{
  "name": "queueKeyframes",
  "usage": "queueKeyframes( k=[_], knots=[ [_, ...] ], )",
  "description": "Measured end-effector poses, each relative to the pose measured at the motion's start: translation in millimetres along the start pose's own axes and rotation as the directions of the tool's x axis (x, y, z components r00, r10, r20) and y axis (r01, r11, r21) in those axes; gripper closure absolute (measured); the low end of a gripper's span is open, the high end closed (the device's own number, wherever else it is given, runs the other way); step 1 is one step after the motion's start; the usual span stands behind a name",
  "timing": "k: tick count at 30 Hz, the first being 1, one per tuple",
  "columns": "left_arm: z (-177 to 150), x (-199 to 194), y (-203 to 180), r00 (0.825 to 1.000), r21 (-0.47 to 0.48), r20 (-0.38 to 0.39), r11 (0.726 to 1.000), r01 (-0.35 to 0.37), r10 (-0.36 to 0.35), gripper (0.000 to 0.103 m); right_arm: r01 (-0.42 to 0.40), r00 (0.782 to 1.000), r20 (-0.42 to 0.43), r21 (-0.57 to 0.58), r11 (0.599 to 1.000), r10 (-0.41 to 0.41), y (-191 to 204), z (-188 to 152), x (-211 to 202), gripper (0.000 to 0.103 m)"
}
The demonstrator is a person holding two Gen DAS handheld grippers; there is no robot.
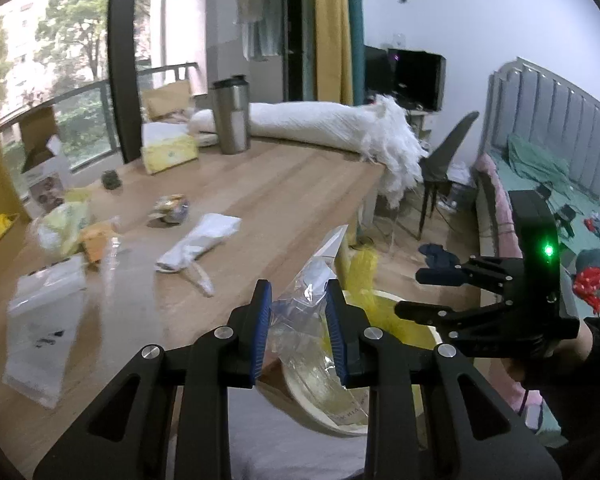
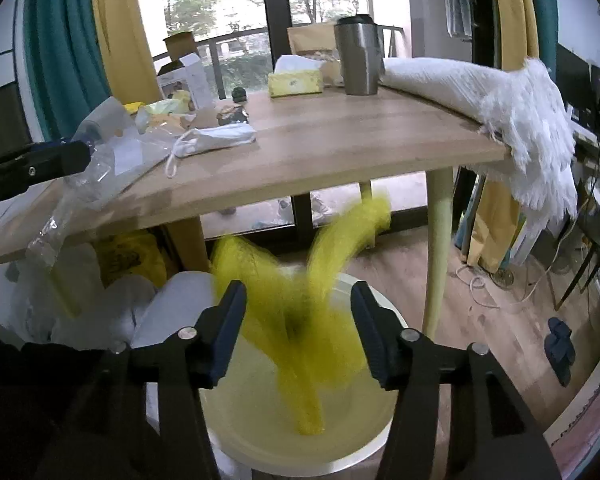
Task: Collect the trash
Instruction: 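Carry the yellow bag over the bucket and open the right gripper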
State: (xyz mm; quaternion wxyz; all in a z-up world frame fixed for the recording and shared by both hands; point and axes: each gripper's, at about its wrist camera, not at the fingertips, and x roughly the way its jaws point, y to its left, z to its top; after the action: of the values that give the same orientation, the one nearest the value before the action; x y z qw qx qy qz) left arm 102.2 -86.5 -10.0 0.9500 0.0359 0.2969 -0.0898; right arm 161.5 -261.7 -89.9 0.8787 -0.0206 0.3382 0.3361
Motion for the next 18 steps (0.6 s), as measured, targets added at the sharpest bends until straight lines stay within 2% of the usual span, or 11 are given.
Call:
queueKeyframes(
  k=[10, 13, 15, 17, 18],
  knots=[
    [8, 40, -33, 0.995, 0.049, -0.080, 0.997, 0.062, -0.058, 0.074, 0.036, 0.999, -0.013, 0.055, 0.998, -0.035, -28, -13, -1, 0.047],
    [10, 51, -38, 0.990, 0.046, -0.107, 0.995, 0.093, -0.087, 0.069, 0.055, 0.998, -0.020, 0.068, 0.996, -0.053, -35, -16, -2, 0.047],
    [11, 54, -40, 0.988, 0.040, -0.105, 0.993, 0.115, -0.111, 0.053, 0.068, 0.997, -0.025, 0.074, 0.995, -0.066, -39, -18, -4, 0.047],
    [12, 55, -42, 0.987, 0.035, -0.096, 0.991, 0.132, -0.128, 0.042, 0.082, 0.996, -0.028, 0.078, 0.994, -0.080, -43, -19, -7, 0.047],
    [13, 55, -42, 0.987, 0.032, -0.095, 0.990, 0.136, -0.132, 0.042, 0.088, 0.996, -0.030, 0.081, 0.993, -0.086, -45, -19, -7, 0.047]
  ],
)
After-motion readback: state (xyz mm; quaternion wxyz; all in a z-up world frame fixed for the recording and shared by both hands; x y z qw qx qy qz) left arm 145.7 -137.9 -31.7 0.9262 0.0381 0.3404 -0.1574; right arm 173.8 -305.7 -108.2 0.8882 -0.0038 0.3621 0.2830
